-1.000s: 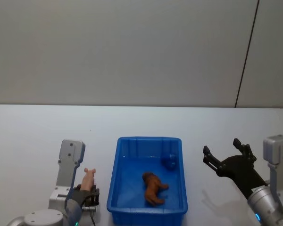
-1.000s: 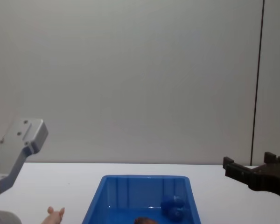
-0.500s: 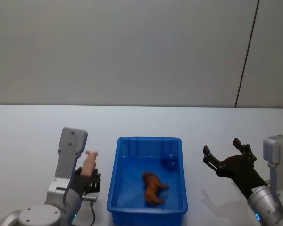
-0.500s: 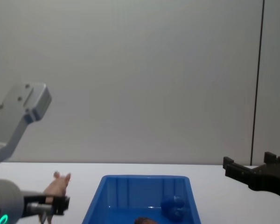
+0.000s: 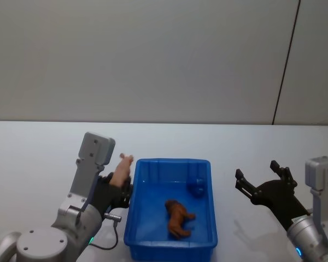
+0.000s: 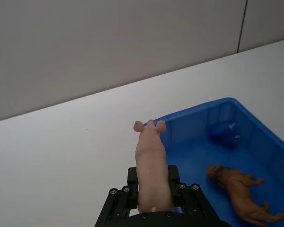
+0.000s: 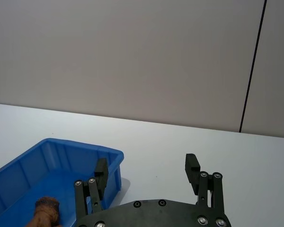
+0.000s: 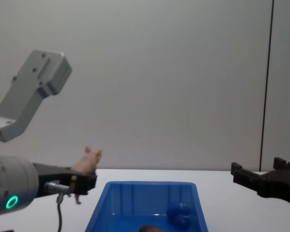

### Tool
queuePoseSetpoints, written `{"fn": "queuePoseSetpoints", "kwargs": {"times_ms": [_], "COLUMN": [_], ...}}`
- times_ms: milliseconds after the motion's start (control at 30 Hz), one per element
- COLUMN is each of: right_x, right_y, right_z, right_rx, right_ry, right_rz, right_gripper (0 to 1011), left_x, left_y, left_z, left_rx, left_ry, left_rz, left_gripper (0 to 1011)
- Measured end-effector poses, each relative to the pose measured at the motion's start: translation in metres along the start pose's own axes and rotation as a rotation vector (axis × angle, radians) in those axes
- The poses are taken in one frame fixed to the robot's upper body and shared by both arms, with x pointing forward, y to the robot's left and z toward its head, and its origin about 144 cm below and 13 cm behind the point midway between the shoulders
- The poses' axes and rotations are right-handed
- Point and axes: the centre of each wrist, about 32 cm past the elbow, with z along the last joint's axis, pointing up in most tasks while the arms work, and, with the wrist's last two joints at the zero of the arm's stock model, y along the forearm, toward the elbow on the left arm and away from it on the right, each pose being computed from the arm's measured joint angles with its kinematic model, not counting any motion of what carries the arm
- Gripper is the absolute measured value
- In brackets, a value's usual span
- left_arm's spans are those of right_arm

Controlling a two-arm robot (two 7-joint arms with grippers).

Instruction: Pick up the two dolls from the table and place them into the box.

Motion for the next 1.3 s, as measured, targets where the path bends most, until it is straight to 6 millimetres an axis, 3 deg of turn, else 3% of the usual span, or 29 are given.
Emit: {"fn": "queuePoseSetpoints", "kwargs": {"times_ms": [367,833,1000,1300], "right_x": [0.000,0.000,0.000,0.000], "right_y": [0.000,0.000,0.000,0.000], "right_z": [0.000,0.000,0.000,0.000], "right_rx": [0.000,0.000,0.000,0.000], "right_ry": [0.000,0.000,0.000,0.000], "right_rz": [0.000,0.000,0.000,0.000], "right_gripper": [1001,1001,1001,1001], "left_x": [0.005,0.009,0.009,0.009], "left_y": [-0.007,-0.024,-0.028,-0.032], "left_z": [0.007,0.014,0.015,0.016], "left_rx": [-0.066,-0.106,-0.111,-0.116], "left_ry": [-0.045,-0.094,-0.104,-0.116], "left_rz": [-0.162,-0.371,-0.412,-0.460], "left_gripper": [393,862,974,1001]}}
